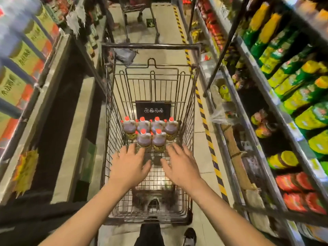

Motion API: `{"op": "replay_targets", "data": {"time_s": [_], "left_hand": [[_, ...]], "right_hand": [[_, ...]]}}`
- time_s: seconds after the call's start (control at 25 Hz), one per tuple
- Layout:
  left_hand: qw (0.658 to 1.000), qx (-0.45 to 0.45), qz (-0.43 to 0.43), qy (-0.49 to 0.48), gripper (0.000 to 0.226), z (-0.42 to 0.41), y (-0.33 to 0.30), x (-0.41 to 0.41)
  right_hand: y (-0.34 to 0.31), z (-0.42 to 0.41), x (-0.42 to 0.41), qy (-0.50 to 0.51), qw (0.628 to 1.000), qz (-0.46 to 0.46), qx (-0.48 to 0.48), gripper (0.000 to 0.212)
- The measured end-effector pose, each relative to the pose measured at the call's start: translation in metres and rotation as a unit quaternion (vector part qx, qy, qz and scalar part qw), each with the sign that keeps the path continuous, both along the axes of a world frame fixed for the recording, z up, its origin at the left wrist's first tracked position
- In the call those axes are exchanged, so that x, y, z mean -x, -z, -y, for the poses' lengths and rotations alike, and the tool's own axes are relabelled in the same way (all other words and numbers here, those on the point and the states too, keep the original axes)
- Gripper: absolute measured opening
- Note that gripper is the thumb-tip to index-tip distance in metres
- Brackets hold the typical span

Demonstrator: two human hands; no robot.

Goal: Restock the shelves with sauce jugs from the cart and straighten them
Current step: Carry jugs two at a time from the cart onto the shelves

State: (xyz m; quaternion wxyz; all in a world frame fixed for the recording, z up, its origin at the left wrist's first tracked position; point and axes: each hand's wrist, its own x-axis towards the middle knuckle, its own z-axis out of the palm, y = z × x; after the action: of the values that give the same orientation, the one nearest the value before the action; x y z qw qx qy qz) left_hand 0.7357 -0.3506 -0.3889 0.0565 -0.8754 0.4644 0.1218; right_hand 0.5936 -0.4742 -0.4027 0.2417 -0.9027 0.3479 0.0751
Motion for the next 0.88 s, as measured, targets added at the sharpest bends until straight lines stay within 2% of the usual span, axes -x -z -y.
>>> {"op": "replay_targets", "data": {"time_s": [0.2,0.36,0.48,0.6,0.72,0.88], "left_hand": [[0.999,-0.020,-0.028,0.009,0.054,0.035,0.068,-0.082],[0.996,-0.058,-0.068,0.002,0.054,0.062,0.154,-0.132],[0.991,-0.053,-0.117,-0.038,0.053,0.074,0.211,-0.158],[0.974,-0.044,-0.189,-0.120,0.060,0.082,0.251,-0.167],[0.938,0.005,-0.263,-0.226,0.079,0.092,0.287,-0.169],[0.887,0.027,-0.371,-0.273,0.097,0.109,0.316,-0.162]], "right_hand": [[0.077,0.048,-0.058,0.031,0.998,-0.048,-0.014,0.064],[0.161,0.078,-0.093,0.063,0.994,-0.073,-0.048,0.064],[0.219,0.096,-0.110,0.130,0.985,-0.071,-0.085,0.056],[0.277,0.109,-0.121,0.174,0.970,-0.089,-0.143,0.073],[0.324,0.119,-0.130,0.209,0.956,-0.039,-0.200,0.102],[0.350,0.119,-0.140,0.254,0.924,0.094,-0.271,0.101]]}}
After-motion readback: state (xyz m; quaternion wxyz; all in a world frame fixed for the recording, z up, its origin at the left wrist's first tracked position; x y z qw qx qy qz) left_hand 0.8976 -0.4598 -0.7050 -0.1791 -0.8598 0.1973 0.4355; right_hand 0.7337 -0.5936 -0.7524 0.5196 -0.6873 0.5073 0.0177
